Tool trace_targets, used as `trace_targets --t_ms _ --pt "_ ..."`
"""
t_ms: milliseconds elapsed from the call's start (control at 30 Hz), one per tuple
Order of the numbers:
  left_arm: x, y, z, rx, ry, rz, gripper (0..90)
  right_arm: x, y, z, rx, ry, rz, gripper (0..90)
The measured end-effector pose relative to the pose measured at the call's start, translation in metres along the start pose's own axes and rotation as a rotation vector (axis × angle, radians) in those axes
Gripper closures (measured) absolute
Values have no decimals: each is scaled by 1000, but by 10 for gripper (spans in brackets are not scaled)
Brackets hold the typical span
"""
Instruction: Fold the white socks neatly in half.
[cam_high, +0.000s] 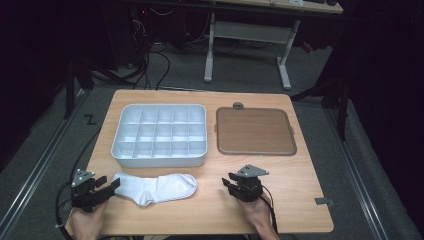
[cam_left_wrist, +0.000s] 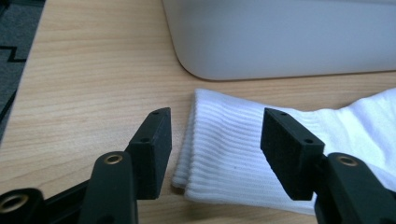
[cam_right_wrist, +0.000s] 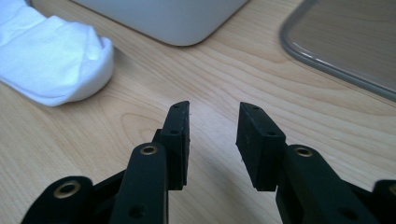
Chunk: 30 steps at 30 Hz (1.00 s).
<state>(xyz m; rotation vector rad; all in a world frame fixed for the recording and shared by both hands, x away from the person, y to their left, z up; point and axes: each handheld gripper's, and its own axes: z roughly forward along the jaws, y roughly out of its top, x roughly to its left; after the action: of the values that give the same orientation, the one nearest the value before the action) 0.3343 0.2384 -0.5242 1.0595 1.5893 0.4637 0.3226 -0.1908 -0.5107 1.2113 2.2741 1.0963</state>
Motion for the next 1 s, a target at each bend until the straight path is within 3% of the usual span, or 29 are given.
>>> trace_targets --t_ms 467,733,1000 --pt "-1 -8 7 28 15 7 457 26 14 14 7 74 -52 642" --pt "-2 -9 9 39 20 28 463 45 26 27 1 147 -68 631" --pt "-3 -10 10 40 26 36 478 57 30 41 18 167 -80 613"
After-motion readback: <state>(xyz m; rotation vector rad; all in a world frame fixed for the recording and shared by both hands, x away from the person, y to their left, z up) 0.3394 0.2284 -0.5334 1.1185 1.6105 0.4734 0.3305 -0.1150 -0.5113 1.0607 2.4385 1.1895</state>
